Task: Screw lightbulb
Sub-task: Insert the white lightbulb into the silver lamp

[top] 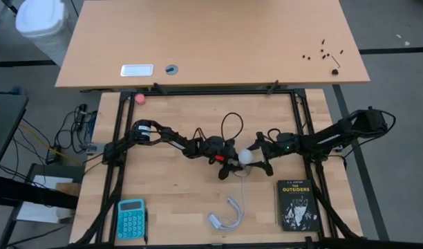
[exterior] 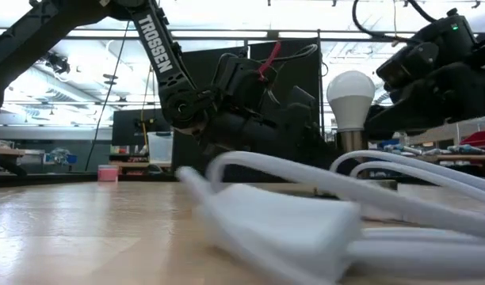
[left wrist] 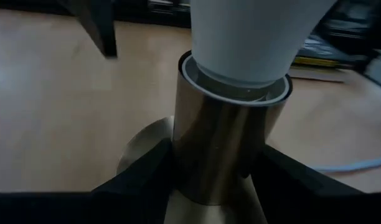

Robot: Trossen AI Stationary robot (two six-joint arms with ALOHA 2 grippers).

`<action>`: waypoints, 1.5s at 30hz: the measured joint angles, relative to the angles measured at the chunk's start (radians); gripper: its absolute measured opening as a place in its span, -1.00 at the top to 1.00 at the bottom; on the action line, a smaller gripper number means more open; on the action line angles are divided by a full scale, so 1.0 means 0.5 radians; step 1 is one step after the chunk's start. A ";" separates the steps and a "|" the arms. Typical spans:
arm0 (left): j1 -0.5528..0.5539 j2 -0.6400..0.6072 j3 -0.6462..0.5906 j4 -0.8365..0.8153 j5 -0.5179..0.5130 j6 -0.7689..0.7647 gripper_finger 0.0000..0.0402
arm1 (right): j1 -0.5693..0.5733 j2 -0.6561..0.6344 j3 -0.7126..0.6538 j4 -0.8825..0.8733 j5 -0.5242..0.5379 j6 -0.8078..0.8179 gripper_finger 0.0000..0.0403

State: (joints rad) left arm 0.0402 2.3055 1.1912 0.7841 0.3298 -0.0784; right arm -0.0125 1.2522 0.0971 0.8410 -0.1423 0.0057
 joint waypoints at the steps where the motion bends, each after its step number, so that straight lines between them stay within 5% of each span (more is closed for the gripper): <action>1: 0.001 0.001 0.000 -0.002 0.051 0.001 -0.01 | -0.005 0.000 0.000 0.009 -0.036 -0.021 -0.53; 12: 0.000 0.001 -0.001 0.010 0.334 0.048 -0.01 | -0.048 0.031 0.000 0.108 -0.342 -0.131 -0.53; 23: -0.002 0.002 -0.002 0.020 0.345 0.089 -0.01 | -0.141 0.486 -0.107 0.743 -0.409 -0.048 -0.53; 45: -0.005 0.002 -0.002 0.015 0.370 0.086 -0.01 | 0.092 0.668 0.207 0.748 -0.342 -0.074 -0.53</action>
State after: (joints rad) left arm 0.0379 2.3066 1.1904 0.7918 0.5146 -0.0353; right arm 0.0334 1.5864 0.2005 1.2151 -0.3134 -0.0313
